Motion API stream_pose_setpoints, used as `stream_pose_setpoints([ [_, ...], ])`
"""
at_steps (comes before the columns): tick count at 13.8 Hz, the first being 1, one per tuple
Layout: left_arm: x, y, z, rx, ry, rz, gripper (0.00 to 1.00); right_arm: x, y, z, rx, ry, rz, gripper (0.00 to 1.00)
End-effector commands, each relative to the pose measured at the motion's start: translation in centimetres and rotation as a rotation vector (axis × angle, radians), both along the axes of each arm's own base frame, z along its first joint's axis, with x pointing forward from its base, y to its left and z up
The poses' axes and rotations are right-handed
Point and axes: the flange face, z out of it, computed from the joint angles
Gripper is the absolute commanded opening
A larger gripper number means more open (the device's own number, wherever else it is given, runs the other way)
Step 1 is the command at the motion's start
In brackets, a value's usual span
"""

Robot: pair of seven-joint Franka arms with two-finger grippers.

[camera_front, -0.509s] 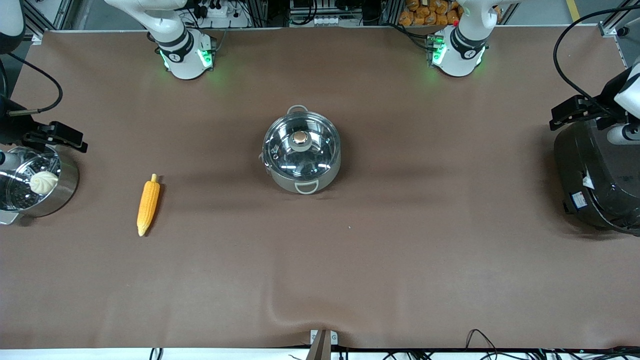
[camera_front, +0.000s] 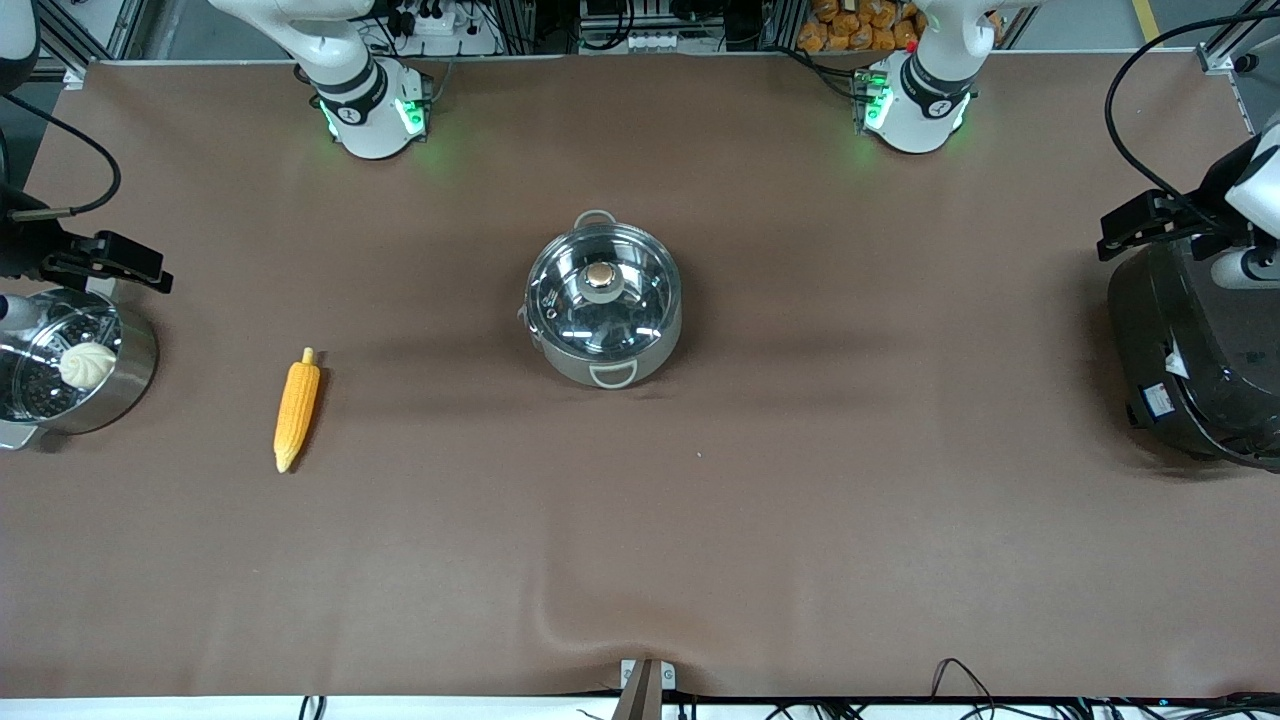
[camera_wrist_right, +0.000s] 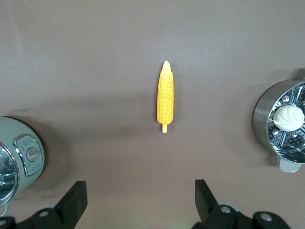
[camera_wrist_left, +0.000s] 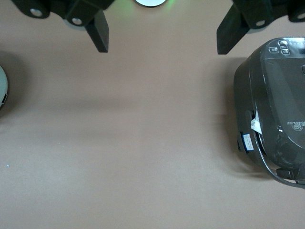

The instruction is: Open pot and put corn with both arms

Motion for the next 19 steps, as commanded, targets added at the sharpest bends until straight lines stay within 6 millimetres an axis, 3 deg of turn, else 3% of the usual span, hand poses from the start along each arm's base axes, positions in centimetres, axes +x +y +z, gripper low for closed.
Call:
stream_pose_setpoints([
  [1, 0.3, -2.6, 0.5, -0.049, -0.031, -0.029, 1.0, -0.2, -0.2, 0.5, 0.006, -0.003, -0.015, 1.0],
  [4, 1.0, -7.4, -1.7, -0.071, 0.001, -0.046, 1.0, -0.3, -0.4, 0.1, 0.007, 0.006, -0.01, 1.0],
  [7, 1.0, -15.3, -3.9, -0.078, 0.019, 0.063, 1.0, 0.0, -0.3, -2.0, 0.006, 0.024, -0.009, 1.0],
  [11, -0.2, -27.9, -9.2, -0.093, 0.039, 0.188, 1.0, 0.5, -0.6, -7.7, 0.004, 0.024, -0.015, 1.0],
  [14, -3.0, -37.9, -13.4, -0.105, 0.043, 0.303, 1.0, 0.4, -1.3, -13.6, 0.001, 0.0, -0.027, 1.0],
  [17, -6.7, -45.6, -16.3, -0.088, 0.081, 0.402, 1.0, -0.3, -2.2, -19.1, 0.001, -0.064, 0.002, 1.0],
  [19, -8.4, -49.1, -19.2, -0.087, 0.053, 0.435, 1.0, -0.5, -2.8, -21.3, 0.0, -0.084, 0.015, 1.0],
])
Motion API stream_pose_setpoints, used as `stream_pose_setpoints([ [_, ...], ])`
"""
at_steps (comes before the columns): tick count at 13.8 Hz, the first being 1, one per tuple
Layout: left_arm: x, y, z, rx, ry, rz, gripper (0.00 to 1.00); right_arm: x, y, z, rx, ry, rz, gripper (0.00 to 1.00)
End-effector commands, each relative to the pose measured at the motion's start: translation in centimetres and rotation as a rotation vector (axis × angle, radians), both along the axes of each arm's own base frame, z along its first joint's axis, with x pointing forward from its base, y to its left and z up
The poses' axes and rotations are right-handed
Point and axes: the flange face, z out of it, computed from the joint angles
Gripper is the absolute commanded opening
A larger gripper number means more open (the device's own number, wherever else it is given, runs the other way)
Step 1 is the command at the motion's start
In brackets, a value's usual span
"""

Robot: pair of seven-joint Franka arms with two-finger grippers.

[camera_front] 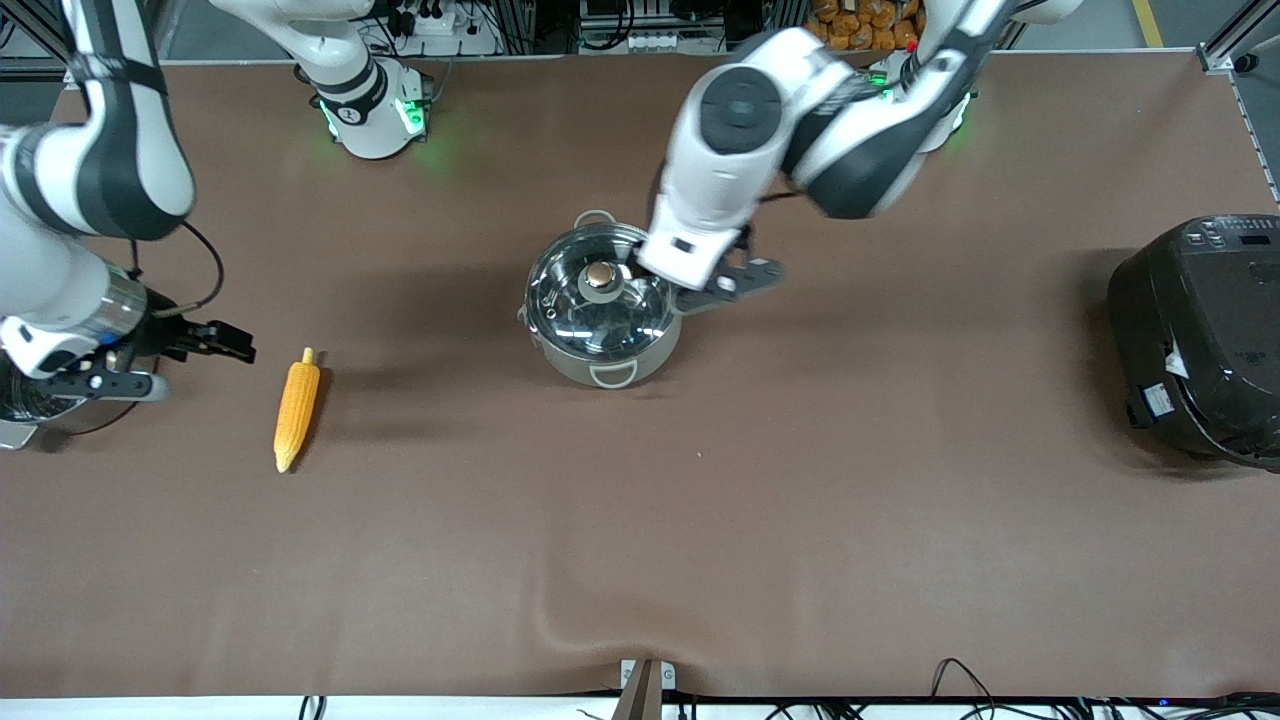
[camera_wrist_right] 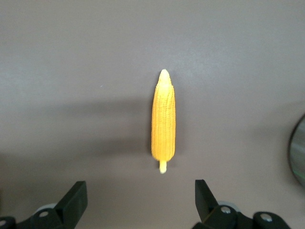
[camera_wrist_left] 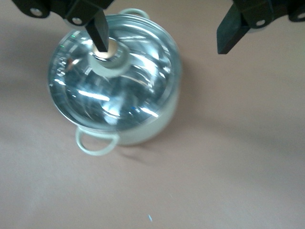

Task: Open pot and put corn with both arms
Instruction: 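Reach the left gripper to the lid knob while the right gripper reaches the corn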

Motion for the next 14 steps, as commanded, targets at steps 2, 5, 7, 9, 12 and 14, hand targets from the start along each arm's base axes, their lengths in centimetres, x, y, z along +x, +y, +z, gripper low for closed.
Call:
stream_pose_setpoints([
  [2, -1.3, -5.0, -4.9, 0.027, -0.04, 0.066, 1.0, -1.0, -1.6, -4.5, 0.001, -0.034, 0.032, 1.0],
  [5, -2.8, -6.7, -8.5, 0.063, -0.018, 0.049, 0.94, -2.7, -1.5, -9.9, -0.007, -0.09, 0.041, 1.0],
  [7, -3.9, -7.7, -9.7, 0.087, -0.026, 0.032, 0.9, -3.0, -1.9, -13.0, -0.008, -0.089, 0.034, 1.0],
  [9, -4.2, -8.2, -10.3, 0.095, -0.045, 0.044, 0.9, -2.9, -2.6, -15.2, -0.01, -0.096, 0.022, 1.0],
  [12, -4.5, -8.7, -11.2, 0.091, -0.045, 0.053, 0.91, -2.9, -2.9, -17.5, -0.009, -0.091, 0.019, 1.0],
  [14, -4.2, -8.7, -11.1, 0.087, -0.049, 0.061, 0.91, -3.0, -2.9, -18.7, -0.008, -0.084, 0.018, 1.0],
])
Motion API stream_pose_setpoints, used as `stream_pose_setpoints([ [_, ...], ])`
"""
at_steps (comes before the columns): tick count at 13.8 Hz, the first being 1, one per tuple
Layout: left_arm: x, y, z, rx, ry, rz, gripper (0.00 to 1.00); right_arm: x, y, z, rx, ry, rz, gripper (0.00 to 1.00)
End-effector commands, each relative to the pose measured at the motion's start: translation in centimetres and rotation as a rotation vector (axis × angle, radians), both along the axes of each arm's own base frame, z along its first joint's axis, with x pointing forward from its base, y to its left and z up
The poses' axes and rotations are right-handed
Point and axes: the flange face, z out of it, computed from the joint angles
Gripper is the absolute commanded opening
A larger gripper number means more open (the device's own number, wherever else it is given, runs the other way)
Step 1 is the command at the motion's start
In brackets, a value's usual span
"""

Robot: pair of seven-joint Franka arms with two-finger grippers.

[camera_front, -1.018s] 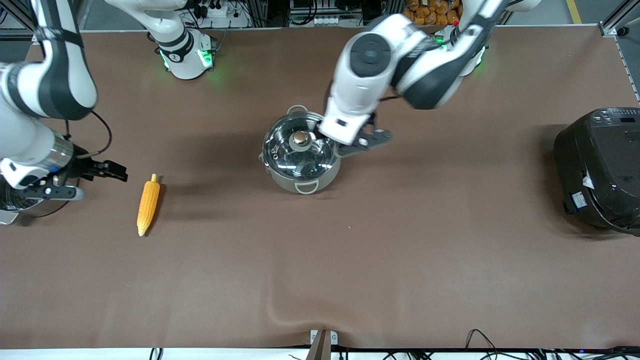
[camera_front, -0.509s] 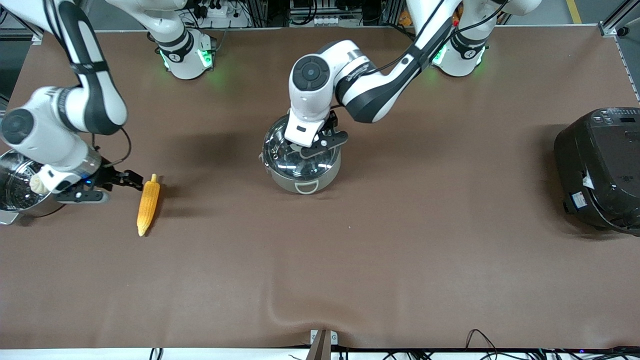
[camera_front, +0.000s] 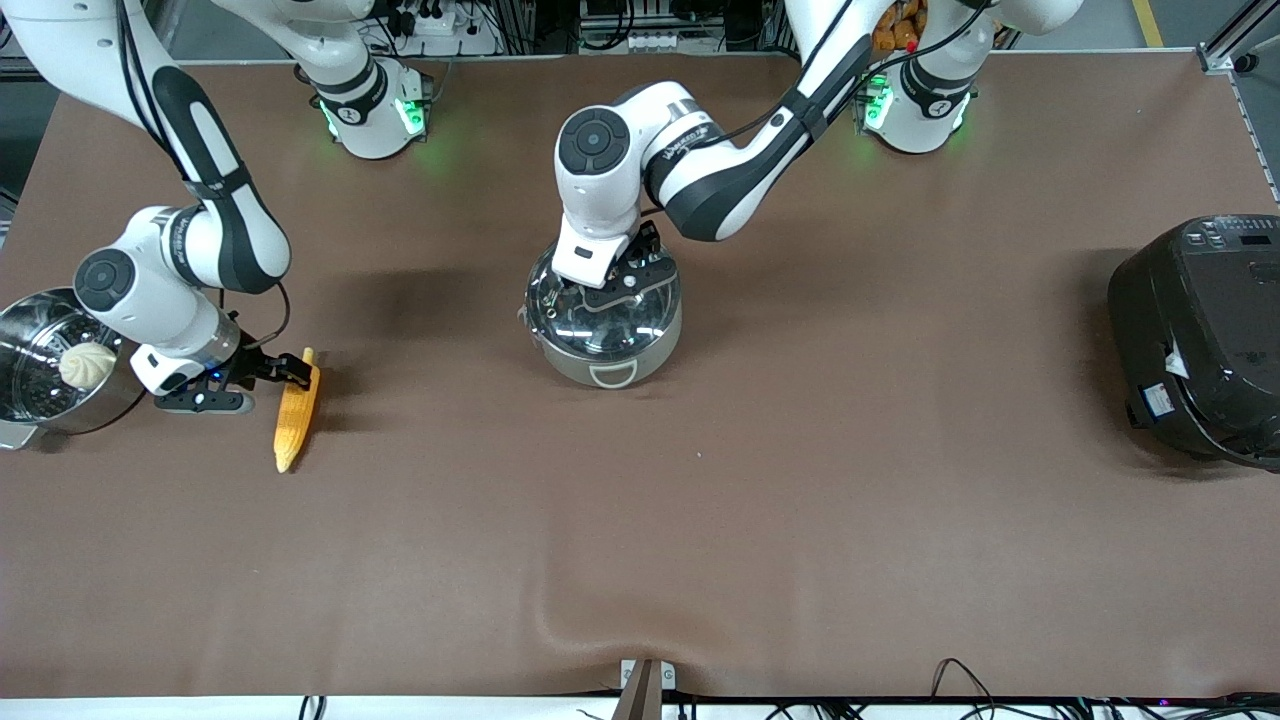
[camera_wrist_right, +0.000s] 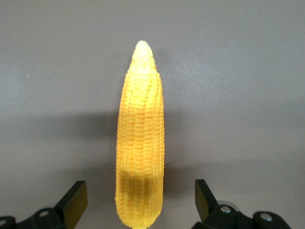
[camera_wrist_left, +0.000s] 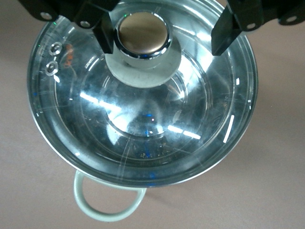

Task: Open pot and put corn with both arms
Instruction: 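Reach the left gripper to the lid knob while the right gripper reaches the corn, then grasp the lid knob with the left gripper while the right gripper grasps the corn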

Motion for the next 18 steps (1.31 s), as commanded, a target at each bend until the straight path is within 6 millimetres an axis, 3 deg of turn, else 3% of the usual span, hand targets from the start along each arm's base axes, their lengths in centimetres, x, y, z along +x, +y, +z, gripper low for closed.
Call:
stream_pose_setpoints([
  [1, 0.5, -0.6, 0.0, 0.002, -0.029, 0.025, 0.91, 0.0, -0.3, -1.3, 0.006, -0.001, 0.003, 1.0],
  [2, 0.4, -0.7, -0.1, 0.001, -0.03, 0.023, 0.9, 0.1, -0.3, -1.9, 0.007, -0.001, 0.003, 1.0],
  [3, 0.3, -0.9, -0.3, -0.003, -0.032, 0.021, 0.81, 0.1, -0.2, -2.9, 0.008, -0.007, 0.0, 1.0],
  [4, 0.1, -1.0, -0.6, -0.001, -0.031, 0.017, 0.71, 0.2, -0.1, -3.7, 0.006, -0.019, 0.001, 1.0],
  [6, 0.0, -1.1, -0.6, -0.001, -0.029, 0.016, 0.4, 0.1, -0.1, -4.0, 0.007, -0.018, -0.004, 1.0],
  [10, -0.6, -1.5, -0.6, 0.001, -0.032, 0.016, 0.06, 0.0, 0.4, -4.9, 0.011, 0.0, -0.027, 0.99],
  [11, -0.6, -1.4, -0.3, 0.004, -0.042, 0.01, 0.0, 0.1, 0.7, -4.9, 0.012, 0.004, -0.036, 0.87],
  [12, -0.4, -1.3, 0.3, 0.003, -0.057, 0.002, 0.0, 0.1, 0.8, -4.9, 0.012, 0.004, -0.034, 0.76],
  [15, 0.4, -0.1, 4.2, -0.023, -0.086, 0.023, 0.0, -0.1, 0.9, -4.8, 0.017, 0.019, -0.08, 0.34],
  [16, 1.1, 1.1, 6.0, -0.026, -0.093, 0.04, 0.0, -0.1, 0.9, -4.8, 0.017, 0.021, -0.091, 0.27],
  [18, 2.7, 4.3, 9.4, 0.005, -0.092, 0.043, 0.0, 0.0, 1.2, -4.7, 0.018, 0.021, -0.088, 0.23],
])
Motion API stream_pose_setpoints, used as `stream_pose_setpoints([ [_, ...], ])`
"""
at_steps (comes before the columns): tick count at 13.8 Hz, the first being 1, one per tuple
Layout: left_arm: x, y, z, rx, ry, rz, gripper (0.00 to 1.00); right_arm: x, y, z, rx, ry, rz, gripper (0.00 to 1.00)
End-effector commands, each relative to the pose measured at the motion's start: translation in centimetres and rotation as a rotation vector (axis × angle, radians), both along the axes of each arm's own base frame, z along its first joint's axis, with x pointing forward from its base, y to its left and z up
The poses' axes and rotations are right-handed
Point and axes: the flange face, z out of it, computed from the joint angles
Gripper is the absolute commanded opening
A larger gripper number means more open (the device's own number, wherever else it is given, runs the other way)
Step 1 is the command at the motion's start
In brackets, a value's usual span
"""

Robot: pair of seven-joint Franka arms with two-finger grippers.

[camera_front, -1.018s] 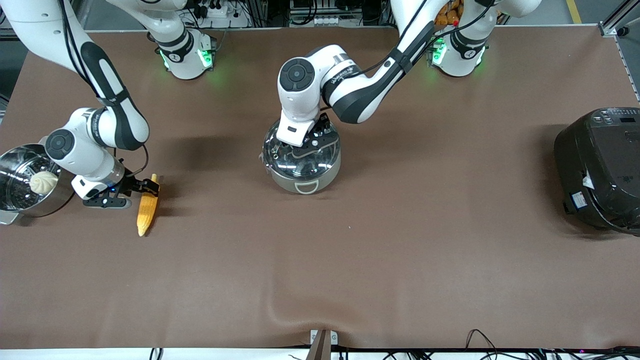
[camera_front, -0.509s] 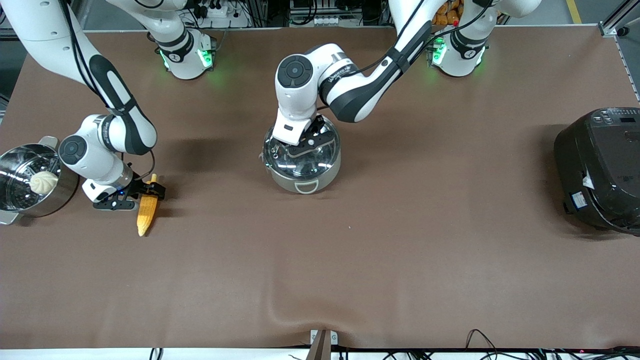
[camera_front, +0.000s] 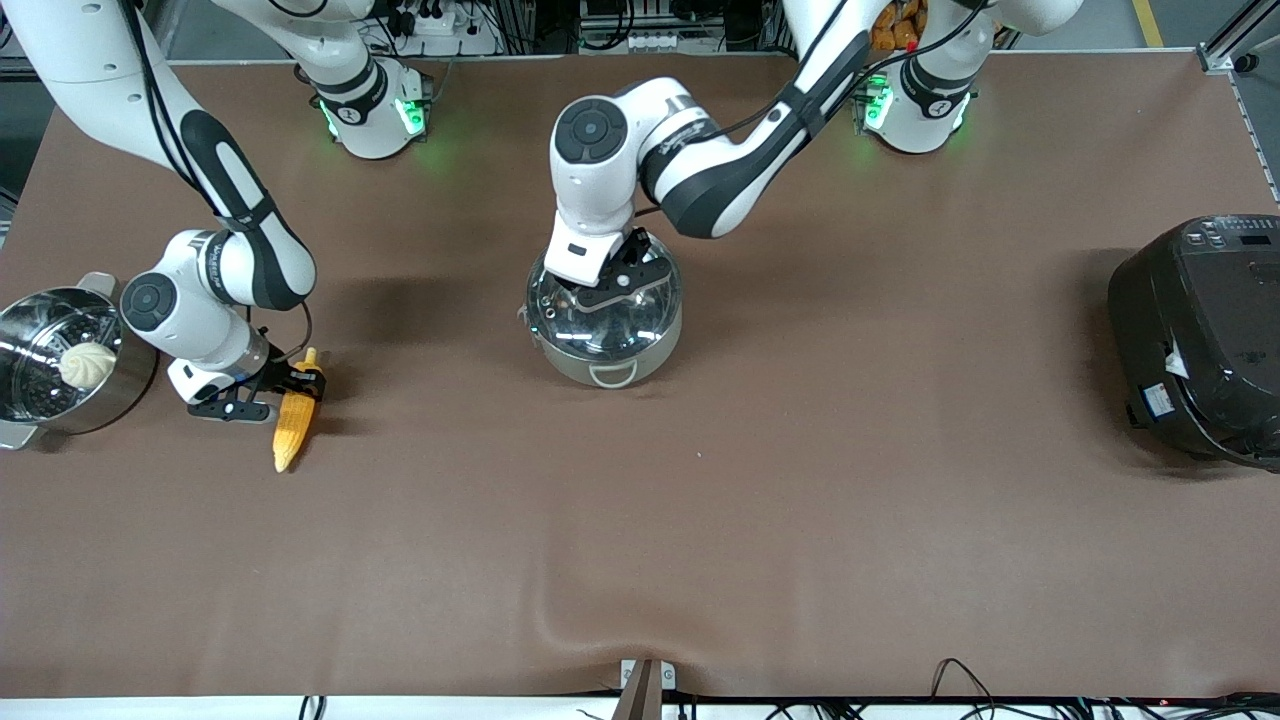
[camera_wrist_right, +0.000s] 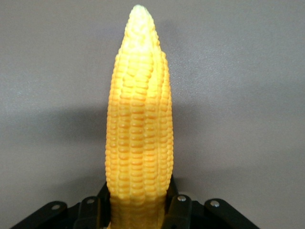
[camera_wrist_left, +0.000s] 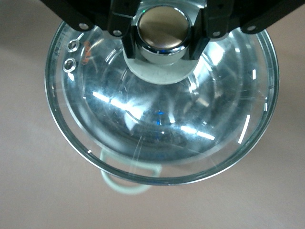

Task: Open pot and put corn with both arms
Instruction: 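Grasp the lid knob with the left gripper while the right gripper grasps the corn, then lift the glass lid with the left gripper while the right gripper lifts the corn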

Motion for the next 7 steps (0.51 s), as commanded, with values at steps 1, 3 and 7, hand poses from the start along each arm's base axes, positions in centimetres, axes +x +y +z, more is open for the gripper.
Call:
stream_pose_setpoints([
  [1, 2.4, 6.1, 7.3, 0.056, -0.021, -0.014, 0.0, 0.3, 0.5, 0.8, 0.008, -0.002, -0.021, 0.23],
  [3, 5.7, 12.1, 9.8, 0.084, -0.007, -0.042, 0.0, 1.1, 0.9, 3.1, 0.012, 0.012, -0.051, 0.22],
  [7, 11.0, 26.7, 9.1, 0.127, 0.04, -0.121, 0.0, 4.2, 6.8, 12.7, 0.054, 0.085, -0.059, 0.26],
])
